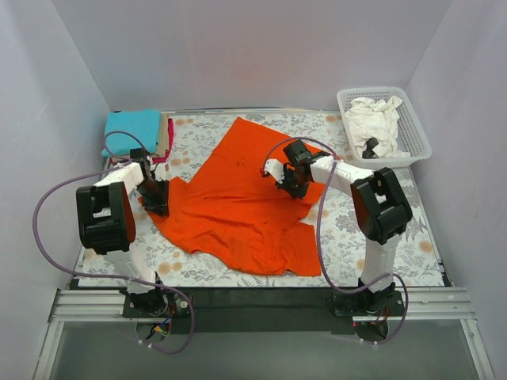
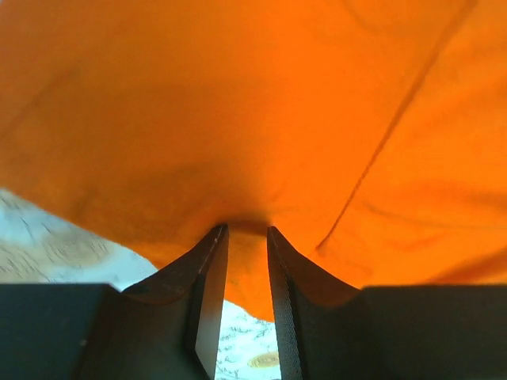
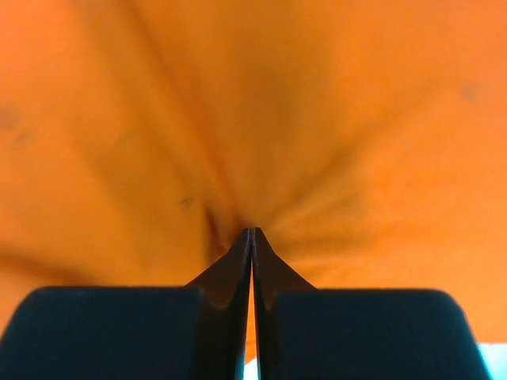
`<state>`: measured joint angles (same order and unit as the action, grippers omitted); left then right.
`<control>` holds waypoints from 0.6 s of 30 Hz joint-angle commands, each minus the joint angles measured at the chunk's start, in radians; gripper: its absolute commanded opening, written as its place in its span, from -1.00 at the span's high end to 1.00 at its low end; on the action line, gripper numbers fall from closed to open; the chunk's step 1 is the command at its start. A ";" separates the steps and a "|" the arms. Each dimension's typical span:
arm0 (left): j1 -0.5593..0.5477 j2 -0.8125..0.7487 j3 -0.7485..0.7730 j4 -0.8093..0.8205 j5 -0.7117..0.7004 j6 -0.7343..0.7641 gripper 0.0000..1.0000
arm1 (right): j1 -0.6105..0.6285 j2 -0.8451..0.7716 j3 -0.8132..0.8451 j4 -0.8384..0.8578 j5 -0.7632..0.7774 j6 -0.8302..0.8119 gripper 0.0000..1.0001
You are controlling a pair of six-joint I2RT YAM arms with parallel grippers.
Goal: Fold and stack the t-shirts
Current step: Flatten the tshirt out
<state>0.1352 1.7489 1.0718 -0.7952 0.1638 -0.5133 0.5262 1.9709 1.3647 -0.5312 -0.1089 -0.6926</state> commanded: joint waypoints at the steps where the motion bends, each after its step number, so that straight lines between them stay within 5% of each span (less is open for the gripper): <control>1: -0.014 0.109 0.124 0.088 -0.032 0.028 0.47 | 0.066 -0.097 -0.197 -0.188 -0.087 0.014 0.86; 5: -0.095 0.240 0.305 0.068 -0.017 0.058 0.48 | 0.225 -0.225 -0.332 -0.265 -0.204 0.034 0.87; 9: -0.207 0.355 0.502 0.053 0.029 0.047 0.46 | 0.346 -0.282 -0.274 -0.308 -0.350 0.085 0.84; 14: -0.230 0.411 0.793 -0.079 0.094 0.024 0.32 | 0.224 -0.270 -0.161 -0.360 -0.315 0.055 0.80; 18: -0.233 0.212 0.642 -0.087 0.152 0.088 0.26 | 0.033 -0.273 -0.076 -0.360 -0.261 0.004 0.78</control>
<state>-0.1234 2.1548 1.7790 -0.8223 0.2520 -0.4686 0.6735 1.7191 1.2083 -0.8524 -0.3981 -0.6498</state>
